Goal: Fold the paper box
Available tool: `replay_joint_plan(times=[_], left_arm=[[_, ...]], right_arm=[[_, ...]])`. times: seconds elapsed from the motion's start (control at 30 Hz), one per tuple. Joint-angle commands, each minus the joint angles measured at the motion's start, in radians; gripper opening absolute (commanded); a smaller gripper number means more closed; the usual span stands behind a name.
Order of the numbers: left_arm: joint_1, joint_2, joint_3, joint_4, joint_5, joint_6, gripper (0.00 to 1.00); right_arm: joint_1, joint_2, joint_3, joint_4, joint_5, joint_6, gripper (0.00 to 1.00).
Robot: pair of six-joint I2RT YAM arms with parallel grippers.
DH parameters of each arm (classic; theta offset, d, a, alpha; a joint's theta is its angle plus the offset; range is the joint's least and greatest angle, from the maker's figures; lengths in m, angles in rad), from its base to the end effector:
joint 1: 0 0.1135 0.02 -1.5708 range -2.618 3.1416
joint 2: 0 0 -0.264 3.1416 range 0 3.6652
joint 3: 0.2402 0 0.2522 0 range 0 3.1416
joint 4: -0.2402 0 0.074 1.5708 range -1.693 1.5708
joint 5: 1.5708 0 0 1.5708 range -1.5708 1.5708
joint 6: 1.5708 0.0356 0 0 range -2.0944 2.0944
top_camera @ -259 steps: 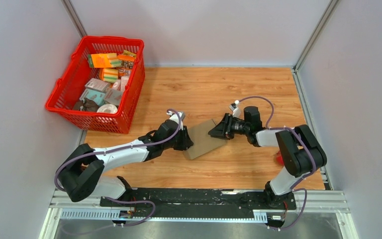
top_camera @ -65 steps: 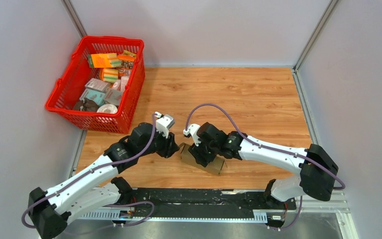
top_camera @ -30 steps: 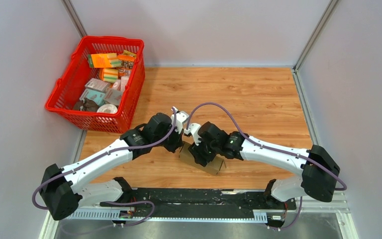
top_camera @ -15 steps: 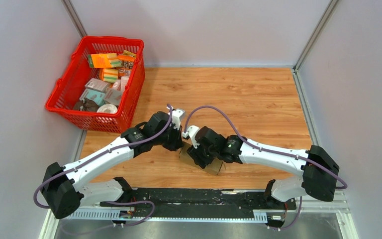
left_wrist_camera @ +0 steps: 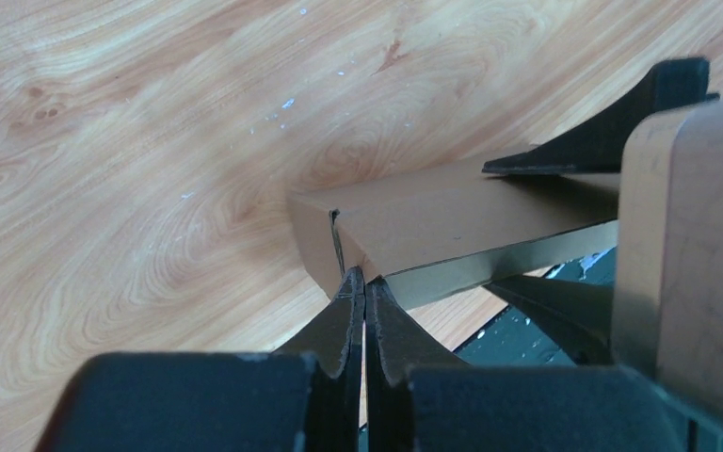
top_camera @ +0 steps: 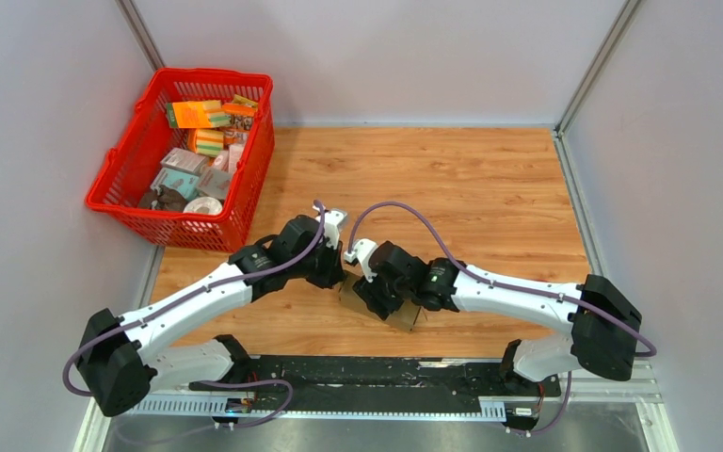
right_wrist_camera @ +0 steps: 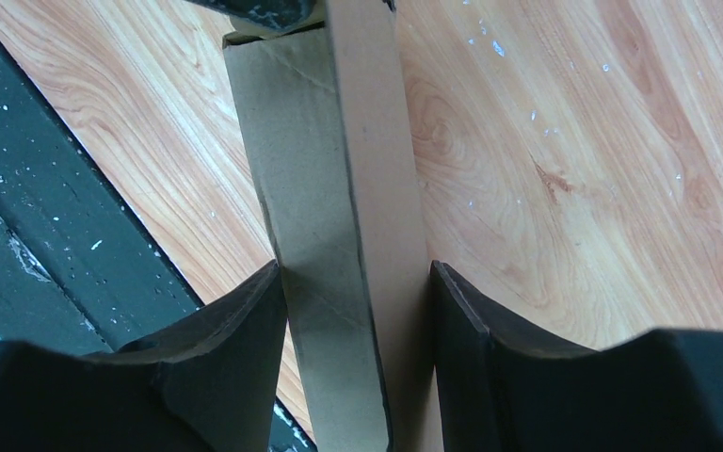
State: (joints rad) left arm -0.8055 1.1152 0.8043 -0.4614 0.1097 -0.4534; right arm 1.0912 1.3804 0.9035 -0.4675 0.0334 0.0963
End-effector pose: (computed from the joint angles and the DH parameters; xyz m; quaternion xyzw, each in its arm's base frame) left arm 0.1591 -0.1713 0.2564 0.1821 0.9020 -0.2693 0.2840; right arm 0.1300 0.2474 0.2248 -0.4494 0.8384 0.1592 0.2642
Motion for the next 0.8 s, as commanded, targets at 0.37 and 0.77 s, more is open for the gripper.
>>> replay_joint_plan(times=[0.37, 0.77], left_arm=[[-0.020, -0.074, -0.090, 0.030, 0.007, 0.044, 0.00], [-0.020, -0.087, -0.065, -0.003, -0.031, 0.021, 0.00]], right_arm=[[-0.013, 0.028, 0.011, 0.020, 0.108, 0.037, 0.68], [-0.013, -0.312, 0.037, -0.428, 0.109, 0.434, 0.86]])
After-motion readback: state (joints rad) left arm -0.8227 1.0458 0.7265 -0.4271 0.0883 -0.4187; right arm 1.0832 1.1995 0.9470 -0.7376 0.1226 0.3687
